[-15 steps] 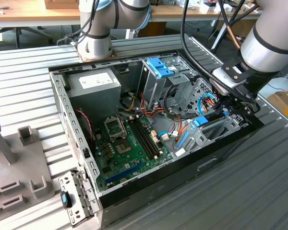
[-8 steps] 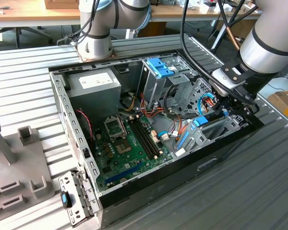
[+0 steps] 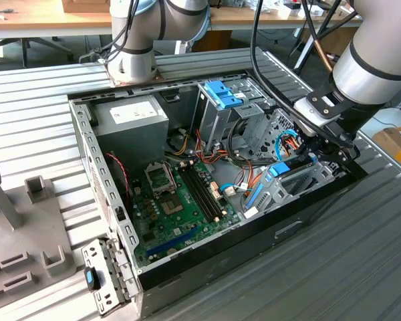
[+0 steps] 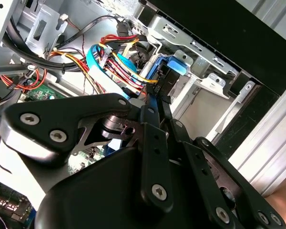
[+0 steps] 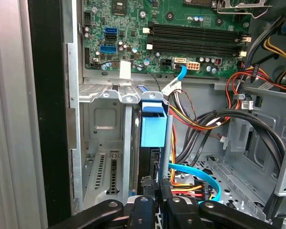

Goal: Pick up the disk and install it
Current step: 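Insert the first disk wire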

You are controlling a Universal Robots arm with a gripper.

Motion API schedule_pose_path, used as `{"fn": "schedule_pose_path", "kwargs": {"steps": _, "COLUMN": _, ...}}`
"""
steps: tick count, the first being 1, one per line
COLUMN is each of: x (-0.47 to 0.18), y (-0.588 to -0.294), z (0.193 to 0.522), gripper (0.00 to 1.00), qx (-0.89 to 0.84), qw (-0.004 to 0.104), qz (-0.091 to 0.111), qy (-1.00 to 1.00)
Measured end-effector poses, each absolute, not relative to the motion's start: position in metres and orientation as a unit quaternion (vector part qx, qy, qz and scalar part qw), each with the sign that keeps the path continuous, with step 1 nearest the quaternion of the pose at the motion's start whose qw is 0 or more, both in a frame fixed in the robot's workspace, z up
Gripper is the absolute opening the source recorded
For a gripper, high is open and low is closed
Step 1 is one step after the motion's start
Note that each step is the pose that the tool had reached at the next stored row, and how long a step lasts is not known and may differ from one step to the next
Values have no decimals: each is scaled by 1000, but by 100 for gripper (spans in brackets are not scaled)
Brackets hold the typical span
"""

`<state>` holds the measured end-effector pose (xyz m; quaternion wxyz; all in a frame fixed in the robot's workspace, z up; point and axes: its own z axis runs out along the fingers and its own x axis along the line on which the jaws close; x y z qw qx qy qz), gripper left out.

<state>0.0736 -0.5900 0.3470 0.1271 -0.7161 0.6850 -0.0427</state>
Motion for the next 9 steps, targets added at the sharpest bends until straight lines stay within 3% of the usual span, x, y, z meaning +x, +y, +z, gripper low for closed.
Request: {"fn": "schedule_pose_path", "kwargs": {"steps": 9, "x": 74, "y": -590, "z": 345, "gripper": 16, "qx": -716, "qw": 128, "qz": -42, "qy": 685}}
